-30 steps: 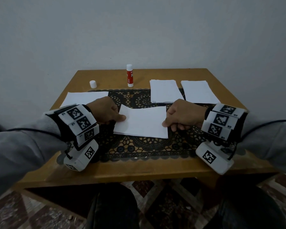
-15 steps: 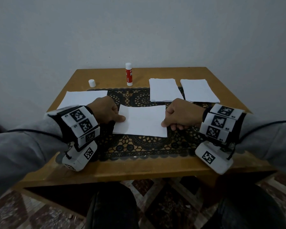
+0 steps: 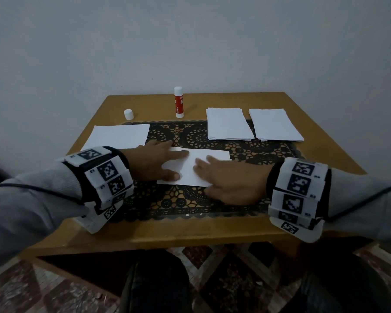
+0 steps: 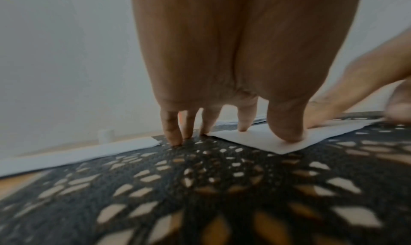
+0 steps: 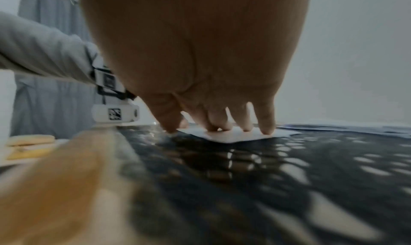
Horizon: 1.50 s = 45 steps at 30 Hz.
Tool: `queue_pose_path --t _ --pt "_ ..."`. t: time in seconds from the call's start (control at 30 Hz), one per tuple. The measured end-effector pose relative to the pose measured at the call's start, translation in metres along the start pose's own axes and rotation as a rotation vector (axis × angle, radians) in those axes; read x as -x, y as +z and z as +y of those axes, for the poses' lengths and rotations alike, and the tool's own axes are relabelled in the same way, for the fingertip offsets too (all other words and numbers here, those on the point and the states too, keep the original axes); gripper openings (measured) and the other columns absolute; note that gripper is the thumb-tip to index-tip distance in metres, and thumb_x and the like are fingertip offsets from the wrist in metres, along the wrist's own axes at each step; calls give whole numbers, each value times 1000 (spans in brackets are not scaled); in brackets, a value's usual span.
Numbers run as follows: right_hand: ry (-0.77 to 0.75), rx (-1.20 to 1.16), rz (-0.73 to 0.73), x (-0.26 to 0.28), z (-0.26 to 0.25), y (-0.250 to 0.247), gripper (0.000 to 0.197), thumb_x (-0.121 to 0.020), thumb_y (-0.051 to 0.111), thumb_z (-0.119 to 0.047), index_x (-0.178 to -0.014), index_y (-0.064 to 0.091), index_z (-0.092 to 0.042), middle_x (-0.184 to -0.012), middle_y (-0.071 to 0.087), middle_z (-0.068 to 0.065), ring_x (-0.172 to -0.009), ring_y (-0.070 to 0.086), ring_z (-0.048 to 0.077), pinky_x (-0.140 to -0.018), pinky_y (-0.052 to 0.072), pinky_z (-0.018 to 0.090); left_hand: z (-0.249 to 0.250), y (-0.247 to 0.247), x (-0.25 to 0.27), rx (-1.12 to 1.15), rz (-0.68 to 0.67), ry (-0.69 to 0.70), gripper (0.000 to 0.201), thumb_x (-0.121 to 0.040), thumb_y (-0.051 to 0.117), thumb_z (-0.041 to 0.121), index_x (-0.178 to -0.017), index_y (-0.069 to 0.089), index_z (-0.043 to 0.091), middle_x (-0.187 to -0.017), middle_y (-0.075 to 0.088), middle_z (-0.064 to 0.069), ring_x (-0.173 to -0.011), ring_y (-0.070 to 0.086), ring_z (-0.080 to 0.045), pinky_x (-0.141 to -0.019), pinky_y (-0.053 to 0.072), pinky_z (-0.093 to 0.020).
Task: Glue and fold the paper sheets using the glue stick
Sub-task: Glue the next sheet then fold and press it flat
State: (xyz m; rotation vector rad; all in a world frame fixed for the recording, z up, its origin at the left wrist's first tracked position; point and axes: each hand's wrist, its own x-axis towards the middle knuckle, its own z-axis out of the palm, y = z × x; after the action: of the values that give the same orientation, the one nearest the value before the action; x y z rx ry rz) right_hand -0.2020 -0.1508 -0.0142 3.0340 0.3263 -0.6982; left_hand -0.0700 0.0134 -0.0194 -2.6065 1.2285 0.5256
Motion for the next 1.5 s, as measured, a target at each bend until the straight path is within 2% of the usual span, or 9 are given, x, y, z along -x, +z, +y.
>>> queue_pose_path --t 0.13,0.23,0.33,0.5,0.73,0.93,1.13,1.37,1.5 --pt "-66 23 -124 6 -5 7 79 -98 23 -59 -154 -9 -13 -160 -18 3 -147 -16 19 -122 3 39 -1 -2 0 -31 -103 -1 80 -89 40 62 -150 -8 39 -160 -14 -4 -147 -8 -25 -115 8 -53" --pt "59 27 -105 -1 10 5 87 -94 19 -66 -151 -16 -10 -158 -23 6 -147 -18 18 -122 1 40 -1 -1 3 2 -112 4 85 -91 42 59 -151 -11 31 -159 -19 -3 -146 -14 -22 -116 6 -51" --pt "147 -19 -93 -7 14 -1 89 -94 17 -67 -151 -16 -6 -158 -23 10 -147 -17 23 -122 2 41 0 -1 3 23 -116 13 85 -92 42 57 -151 -13 29 -158 -21 -4 -146 -15 -23 -117 6 -46" --pt "43 15 -150 1 -6 5 91 -92 19 -68 -151 -16 -9 -157 -25 7 -146 -20 22 -122 0 43 1 -1 4 45 -128 9 85 -92 43 55 -150 -13 28 -157 -22 -6 -146 -16 -25 -117 4 -45" --pt "200 -14 -58 -8 27 2 77 -100 20 -57 -153 -14 -12 -160 -21 6 -148 -14 24 -121 1 44 14 -8 9 -43 -151 -25 83 -94 40 55 -152 -11 24 -158 -18 -8 -146 -14 -26 -119 8 -48" --pt "231 -15 -61 -12 29 3 84 -97 23 -61 -153 -13 -9 -160 -20 8 -148 -12 26 -120 7 49 57 -3 20 -25 -218 200 67 -101 24 46 -152 -12 19 -157 -22 0 -146 -16 -17 -117 -4 -45" --pt "216 -17 -71 -11 32 3 85 -97 23 -62 -152 -14 -11 -160 -21 6 -148 -13 25 -120 6 47 9 -4 9 -78 -173 -46 74 -98 18 54 -149 -20 17 -156 -26 -3 -145 -17 -19 -119 1 -48" --pt "228 -16 -83 -8 21 -1 85 -97 20 -63 -152 -15 -8 -159 -21 8 -148 -15 25 -121 3 47 13 4 23 -65 -187 -94 77 -99 22 52 -148 -21 13 -156 -27 -4 -146 -17 -18 -119 6 -48" --pt "16 44 -106 3 -23 6 94 -89 14 -74 -152 -15 -10 -158 -23 7 -147 -19 22 -120 -4 43 16 2 24 -72 -206 -96 77 -99 23 52 -148 -22 13 -156 -27 -5 -146 -17 -19 -119 7 -48"
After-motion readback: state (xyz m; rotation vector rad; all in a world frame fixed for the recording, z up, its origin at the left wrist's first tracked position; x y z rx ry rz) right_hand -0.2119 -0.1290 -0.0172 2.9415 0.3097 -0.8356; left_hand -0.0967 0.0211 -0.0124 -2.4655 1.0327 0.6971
